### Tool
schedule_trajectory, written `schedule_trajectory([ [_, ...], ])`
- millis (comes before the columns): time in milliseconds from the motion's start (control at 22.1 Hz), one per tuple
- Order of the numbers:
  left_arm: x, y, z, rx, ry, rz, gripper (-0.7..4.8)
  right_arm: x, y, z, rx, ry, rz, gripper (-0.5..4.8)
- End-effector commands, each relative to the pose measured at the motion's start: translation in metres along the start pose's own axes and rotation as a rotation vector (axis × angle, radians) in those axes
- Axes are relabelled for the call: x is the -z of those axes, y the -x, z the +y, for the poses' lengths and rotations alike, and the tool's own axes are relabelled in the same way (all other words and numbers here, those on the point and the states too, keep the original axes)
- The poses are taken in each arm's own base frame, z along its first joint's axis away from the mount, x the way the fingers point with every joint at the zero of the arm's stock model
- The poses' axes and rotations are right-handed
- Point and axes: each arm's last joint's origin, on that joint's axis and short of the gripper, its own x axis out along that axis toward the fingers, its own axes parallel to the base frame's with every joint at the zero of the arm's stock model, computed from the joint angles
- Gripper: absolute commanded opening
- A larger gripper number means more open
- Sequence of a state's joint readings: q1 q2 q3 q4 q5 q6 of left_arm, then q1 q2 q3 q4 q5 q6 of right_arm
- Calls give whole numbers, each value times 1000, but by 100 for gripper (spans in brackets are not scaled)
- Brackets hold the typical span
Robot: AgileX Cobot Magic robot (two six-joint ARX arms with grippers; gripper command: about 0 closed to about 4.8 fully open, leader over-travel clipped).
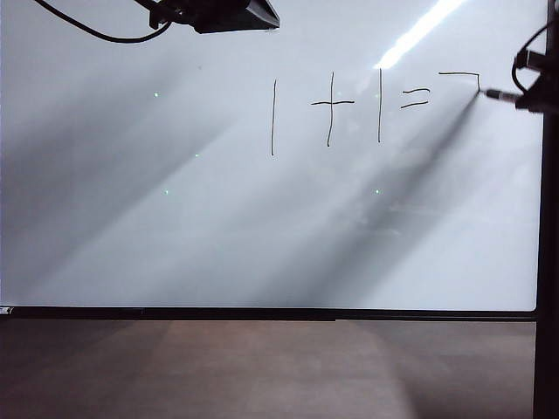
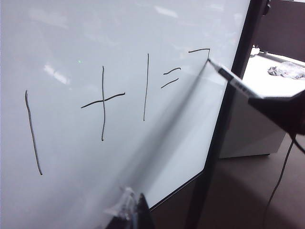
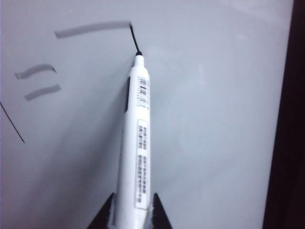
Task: Reach to the right to find the marker pen, pick it up, and write the answer to the math problem on the whiteboard.
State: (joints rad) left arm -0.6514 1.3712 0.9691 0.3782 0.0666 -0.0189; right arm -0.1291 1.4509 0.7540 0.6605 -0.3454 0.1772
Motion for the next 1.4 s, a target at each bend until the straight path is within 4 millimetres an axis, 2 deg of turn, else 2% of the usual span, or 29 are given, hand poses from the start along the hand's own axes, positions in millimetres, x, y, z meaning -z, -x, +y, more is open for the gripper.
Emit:
schedule_trajectory([
  [45,-3,1,0,3,-2,-17,-5,11,3,-1,34,-14,31,-7],
  [181,-3,1,0,3,-2,-17,-5,15,4,-1,31,-16,36,-7],
  [589,-3,1,0,3,-2,-17,-5,5,5,11,-60,-16,-21,-7],
  [906,-2,1,0,3,-2,-12,-5,6,0,32,-137,-5,-29,-7],
  [1404,-1,1,0,2,-1,-1,-5,8,-4,31,-125,-8,-26,-7],
])
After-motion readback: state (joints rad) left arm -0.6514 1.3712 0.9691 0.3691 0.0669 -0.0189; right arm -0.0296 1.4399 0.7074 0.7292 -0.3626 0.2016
